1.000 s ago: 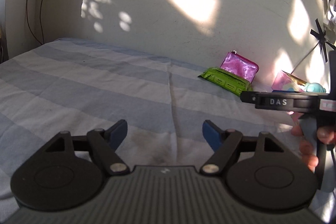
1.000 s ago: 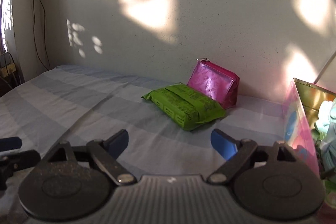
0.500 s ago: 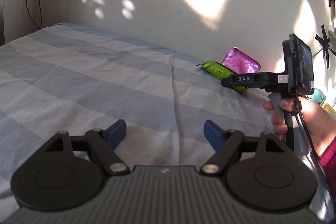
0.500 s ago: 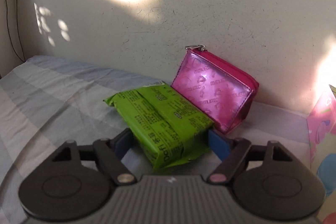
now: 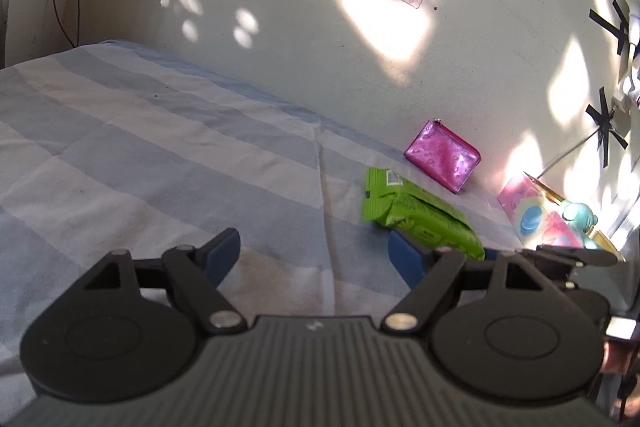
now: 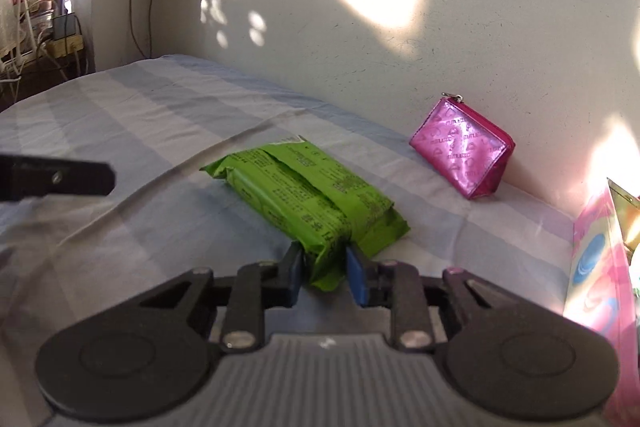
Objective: Organize objects
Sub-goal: 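Grasp the green wrapped pack with both grippers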
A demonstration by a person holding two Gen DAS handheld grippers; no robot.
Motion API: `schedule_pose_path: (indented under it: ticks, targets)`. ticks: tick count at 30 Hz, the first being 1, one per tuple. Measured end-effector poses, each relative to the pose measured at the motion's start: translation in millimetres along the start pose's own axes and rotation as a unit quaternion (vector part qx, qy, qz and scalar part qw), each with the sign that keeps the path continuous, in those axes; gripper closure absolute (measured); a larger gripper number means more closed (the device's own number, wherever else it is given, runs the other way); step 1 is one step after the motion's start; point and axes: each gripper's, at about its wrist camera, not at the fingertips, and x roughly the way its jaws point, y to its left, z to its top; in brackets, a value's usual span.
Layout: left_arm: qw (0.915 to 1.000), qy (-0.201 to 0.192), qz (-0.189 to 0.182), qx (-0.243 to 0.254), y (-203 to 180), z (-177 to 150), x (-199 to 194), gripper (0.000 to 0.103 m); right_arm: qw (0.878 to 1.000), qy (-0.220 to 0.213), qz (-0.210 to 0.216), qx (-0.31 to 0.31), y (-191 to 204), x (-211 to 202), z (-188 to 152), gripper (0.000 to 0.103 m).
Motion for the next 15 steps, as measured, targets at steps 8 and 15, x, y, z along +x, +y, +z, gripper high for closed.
schedule_pose_path:
  ticks: [8,15]
  targets:
    - [0.9858,0.05,-0.156,0.038,-25,-12,0,0.019,0.999,-0.005,0.049,0.013,25,-107,-71,0.056]
    - [0.9827,0.083,-0.163,0.032,-41,-20,-8,0.019,0.989,-0.011,0.071,0.129,-6,-119,-86,0.05]
